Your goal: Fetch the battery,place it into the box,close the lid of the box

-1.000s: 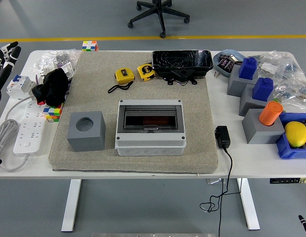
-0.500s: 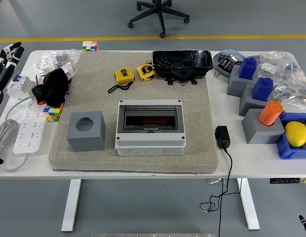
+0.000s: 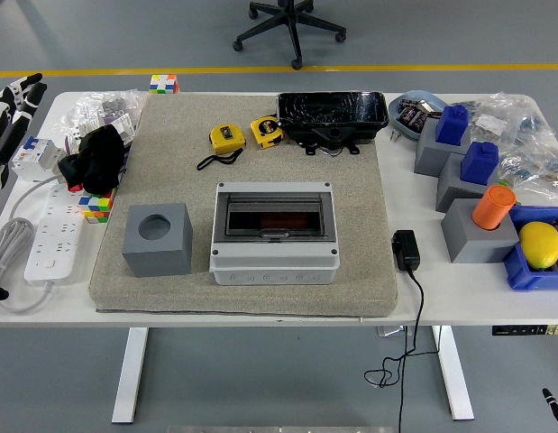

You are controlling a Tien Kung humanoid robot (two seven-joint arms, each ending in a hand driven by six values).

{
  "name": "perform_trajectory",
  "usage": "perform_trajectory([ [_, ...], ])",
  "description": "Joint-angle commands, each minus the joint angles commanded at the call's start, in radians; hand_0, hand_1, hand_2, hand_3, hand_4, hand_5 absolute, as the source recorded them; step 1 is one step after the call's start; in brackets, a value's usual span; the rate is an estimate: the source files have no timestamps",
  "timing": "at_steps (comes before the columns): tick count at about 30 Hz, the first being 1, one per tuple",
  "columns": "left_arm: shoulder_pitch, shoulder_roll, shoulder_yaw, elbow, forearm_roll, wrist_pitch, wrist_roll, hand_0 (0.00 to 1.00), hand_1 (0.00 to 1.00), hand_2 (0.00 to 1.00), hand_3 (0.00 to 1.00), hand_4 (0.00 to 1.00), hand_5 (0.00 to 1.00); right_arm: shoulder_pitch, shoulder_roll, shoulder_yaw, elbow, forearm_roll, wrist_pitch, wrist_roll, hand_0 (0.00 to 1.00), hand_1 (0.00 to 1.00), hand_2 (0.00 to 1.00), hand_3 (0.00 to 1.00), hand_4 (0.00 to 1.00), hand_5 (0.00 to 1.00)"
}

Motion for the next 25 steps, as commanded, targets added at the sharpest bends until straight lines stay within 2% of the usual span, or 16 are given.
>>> perform_trajectory([
  [7,-0.021,0.006,0.023,-0.001,0.0,-0.002,0.001,0.942,0.937,0.883,0.897,0.998,0.998,0.009,0.009,0.064,0.0,-0.046,-0.001,-0.003,0.882,0.885,0.846,0.877,0.998,0.998],
  [25,-0.002,0.011,0.024,-0.004,0.002,0.01,-0.017,0.931,0.929,0.875,0.889,0.998,0.998,-0.002,0.009,0.066,0.0,-0.068,-0.001,-0.004,0.883,0.885,0.846,0.877,0.998,0.998],
])
